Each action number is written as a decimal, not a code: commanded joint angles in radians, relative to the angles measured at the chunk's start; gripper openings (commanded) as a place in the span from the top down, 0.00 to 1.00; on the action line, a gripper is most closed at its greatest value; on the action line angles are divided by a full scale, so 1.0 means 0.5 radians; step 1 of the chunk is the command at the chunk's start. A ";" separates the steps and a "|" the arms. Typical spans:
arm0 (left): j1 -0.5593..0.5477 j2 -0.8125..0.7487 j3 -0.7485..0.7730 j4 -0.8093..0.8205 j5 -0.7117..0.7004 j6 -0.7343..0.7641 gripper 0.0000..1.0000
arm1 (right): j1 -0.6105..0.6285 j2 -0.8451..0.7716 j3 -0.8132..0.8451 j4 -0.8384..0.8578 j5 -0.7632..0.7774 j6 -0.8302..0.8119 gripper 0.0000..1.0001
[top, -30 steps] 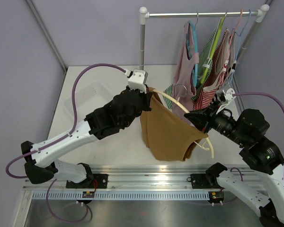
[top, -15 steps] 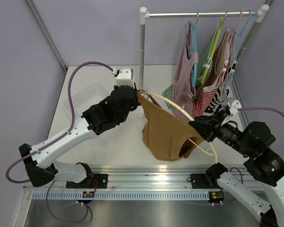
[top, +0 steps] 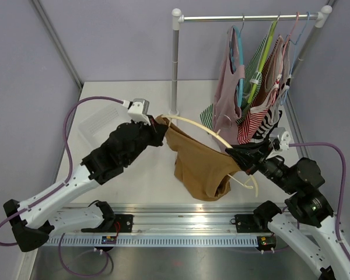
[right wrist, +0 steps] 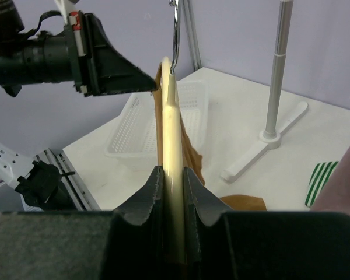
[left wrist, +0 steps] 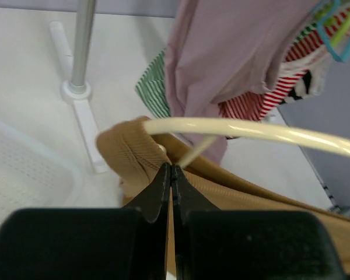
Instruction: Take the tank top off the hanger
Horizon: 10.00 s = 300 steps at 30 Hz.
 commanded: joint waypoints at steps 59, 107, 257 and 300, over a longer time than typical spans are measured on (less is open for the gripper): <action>-0.837 0.567 -0.758 0.602 0.216 0.369 1.00 | 0.009 0.532 0.171 1.776 0.418 -0.063 1.00; -0.945 -0.344 -0.366 -1.089 -0.866 -0.497 0.01 | 0.009 2.127 2.107 0.122 1.439 -0.738 1.00; 0.826 -0.294 0.212 -1.099 0.190 0.209 0.01 | -0.398 1.930 2.168 -0.829 1.149 -0.202 0.30; 0.730 -0.390 -0.206 -1.016 0.220 0.326 0.01 | -0.638 2.990 3.647 -1.215 0.774 -0.257 1.00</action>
